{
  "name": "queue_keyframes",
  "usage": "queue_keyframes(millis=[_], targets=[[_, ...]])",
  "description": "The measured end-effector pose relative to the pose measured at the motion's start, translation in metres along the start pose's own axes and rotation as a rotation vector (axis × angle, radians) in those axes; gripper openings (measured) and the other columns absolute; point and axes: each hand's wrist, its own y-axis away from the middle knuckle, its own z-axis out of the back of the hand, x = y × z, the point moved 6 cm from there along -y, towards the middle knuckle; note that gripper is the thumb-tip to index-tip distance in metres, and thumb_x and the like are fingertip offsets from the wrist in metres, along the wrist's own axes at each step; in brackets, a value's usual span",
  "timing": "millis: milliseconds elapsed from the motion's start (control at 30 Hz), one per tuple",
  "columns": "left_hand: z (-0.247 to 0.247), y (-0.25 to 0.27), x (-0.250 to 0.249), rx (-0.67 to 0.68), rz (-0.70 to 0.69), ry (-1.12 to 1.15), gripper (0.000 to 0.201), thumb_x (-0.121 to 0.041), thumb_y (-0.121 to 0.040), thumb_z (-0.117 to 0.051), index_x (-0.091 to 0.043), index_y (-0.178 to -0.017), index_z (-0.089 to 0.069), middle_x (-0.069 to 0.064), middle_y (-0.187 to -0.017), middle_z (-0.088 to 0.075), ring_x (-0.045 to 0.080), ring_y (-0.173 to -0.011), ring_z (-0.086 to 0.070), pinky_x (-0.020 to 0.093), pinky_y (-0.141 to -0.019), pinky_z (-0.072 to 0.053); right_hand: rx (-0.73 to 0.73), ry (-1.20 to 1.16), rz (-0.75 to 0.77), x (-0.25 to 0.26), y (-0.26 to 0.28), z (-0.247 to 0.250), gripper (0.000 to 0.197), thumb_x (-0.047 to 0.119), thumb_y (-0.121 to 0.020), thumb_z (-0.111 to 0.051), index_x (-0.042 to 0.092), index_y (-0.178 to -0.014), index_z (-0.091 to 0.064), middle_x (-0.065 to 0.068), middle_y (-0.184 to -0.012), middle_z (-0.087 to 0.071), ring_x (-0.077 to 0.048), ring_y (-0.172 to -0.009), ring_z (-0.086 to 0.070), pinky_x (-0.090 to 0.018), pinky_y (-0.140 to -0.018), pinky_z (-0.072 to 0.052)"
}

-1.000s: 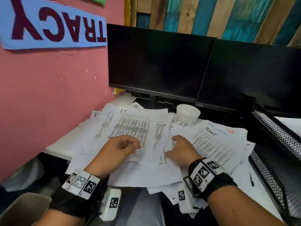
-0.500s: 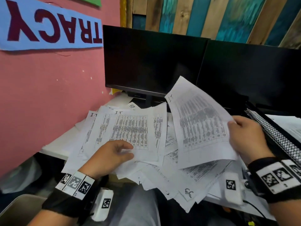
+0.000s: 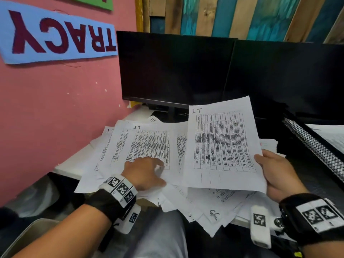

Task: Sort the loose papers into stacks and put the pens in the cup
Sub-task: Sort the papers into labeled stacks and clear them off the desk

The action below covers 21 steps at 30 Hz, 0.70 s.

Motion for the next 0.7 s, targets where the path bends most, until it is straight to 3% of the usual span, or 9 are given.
queue_keyframes(millis=[100, 167, 233, 300, 333, 400, 467, 567, 700], targets=[[0.006, 0.000, 0.003, 0.013, -0.017, 0.125, 0.049, -0.066, -0.072, -0.065, -0.052, -0.118, -0.069, -0.027, -0.117, -0.070, 0.006, -0.111, -0.064, 0.039, -0.106, -0.048, 0.003, -0.016, -0.018, -0.007, 0.003, -0.001, 0.028, 0.000, -0.108, -0.045, 0.007, -0.118, -0.071, -0.016, -0.106, -0.078, -0.034, -0.096, -0.075, -0.044, -0.080, -0.060], [0.012, -0.001, 0.005, 0.012, -0.062, 0.186, 0.022, -0.058, -0.084, -0.064, -0.044, -0.093, -0.079, -0.023, -0.091, -0.076, 0.003, -0.087, -0.069, 0.031, -0.086, -0.058, 0.009, -0.021, -0.032, -0.010, 0.005, -0.001, 0.029, 0.000, -0.108, -0.046, 0.011, -0.108, -0.072, -0.013, -0.099, -0.079, -0.032, -0.090, -0.075, -0.042, -0.069, -0.063], [0.013, 0.000, 0.007, 0.002, -0.099, 0.220, 0.032, -0.040, -0.091, -0.061, -0.026, -0.065, -0.072, -0.012, -0.057, -0.061, 0.009, -0.056, -0.053, 0.030, -0.060, -0.047, 0.017, -0.037, -0.047, -0.010, 0.009, 0.000, 0.031, -0.001, -0.108, -0.045, 0.013, -0.102, -0.072, -0.012, -0.094, -0.079, -0.031, -0.086, -0.075, -0.039, -0.057, -0.065], [0.016, 0.003, 0.007, -0.026, -0.120, 0.268, 0.042, -0.027, -0.090, -0.058, -0.019, -0.050, -0.055, -0.006, -0.047, -0.040, 0.011, -0.049, -0.035, 0.029, -0.054, -0.031, 0.009, -0.037, -0.052, -0.011, 0.010, 0.002, 0.031, -0.003, -0.107, -0.045, 0.011, -0.102, -0.071, -0.015, -0.096, -0.078, -0.033, -0.087, -0.075, -0.041, -0.058, -0.066], [0.019, 0.005, 0.008, -0.060, -0.119, 0.287, 0.043, -0.026, -0.090, -0.061, -0.021, -0.047, -0.056, -0.006, -0.046, -0.042, 0.012, -0.049, -0.036, 0.029, -0.052, -0.031, 0.003, -0.033, -0.058, -0.013, 0.008, 0.004, 0.029, -0.004, -0.107, -0.045, 0.008, -0.105, -0.071, -0.017, -0.099, -0.078, -0.035, -0.090, -0.075, -0.044, -0.064, -0.066], [0.025, 0.004, 0.012, -0.146, -0.094, 0.340, 0.034, -0.028, -0.089, -0.071, -0.027, -0.055, -0.073, -0.009, -0.053, -0.065, 0.011, -0.053, -0.056, 0.027, -0.055, -0.044, -0.012, -0.028, -0.072, -0.017, 0.005, 0.007, 0.028, -0.007, -0.104, -0.045, 0.002, -0.113, -0.070, -0.022, -0.104, -0.076, -0.039, -0.094, -0.074, -0.047, -0.073, -0.063], [0.030, 0.002, 0.016, -0.185, -0.058, 0.398, 0.016, -0.029, -0.086, -0.079, -0.026, -0.070, -0.082, -0.017, -0.069, -0.075, 0.008, -0.068, -0.071, 0.026, -0.066, -0.054, -0.028, -0.030, -0.091, -0.020, 0.003, 0.011, 0.028, -0.012, -0.101, -0.044, 0.000, -0.107, -0.068, -0.023, -0.101, -0.074, -0.037, -0.085, -0.072, -0.043, -0.064, -0.063], [0.028, -0.001, 0.015, -0.178, -0.065, 0.430, 0.014, -0.031, -0.080, -0.086, -0.024, -0.069, -0.080, -0.016, -0.066, -0.074, 0.004, -0.063, -0.066, 0.025, -0.064, -0.052, -0.032, -0.024, -0.118, -0.024, 0.001, 0.014, 0.025, -0.015, -0.095, -0.041, 0.002, -0.097, -0.060, -0.027, -0.103, -0.068, -0.036, -0.079, -0.067, -0.043, -0.064, -0.062], [0.024, -0.004, 0.011, -0.141, -0.113, 0.479, 0.028, -0.033, -0.072, -0.093, -0.013, -0.067, -0.074, -0.001, -0.060, -0.070, 0.006, -0.053, -0.055, 0.029, -0.061, -0.048, -0.005, -0.015, -0.128, -0.025, -0.001, 0.016, 0.033, -0.017, -0.091, -0.035, -0.002, -0.107, -0.060, -0.030, -0.113, -0.071, -0.043, -0.092, -0.071, -0.056, -0.073, -0.063]])
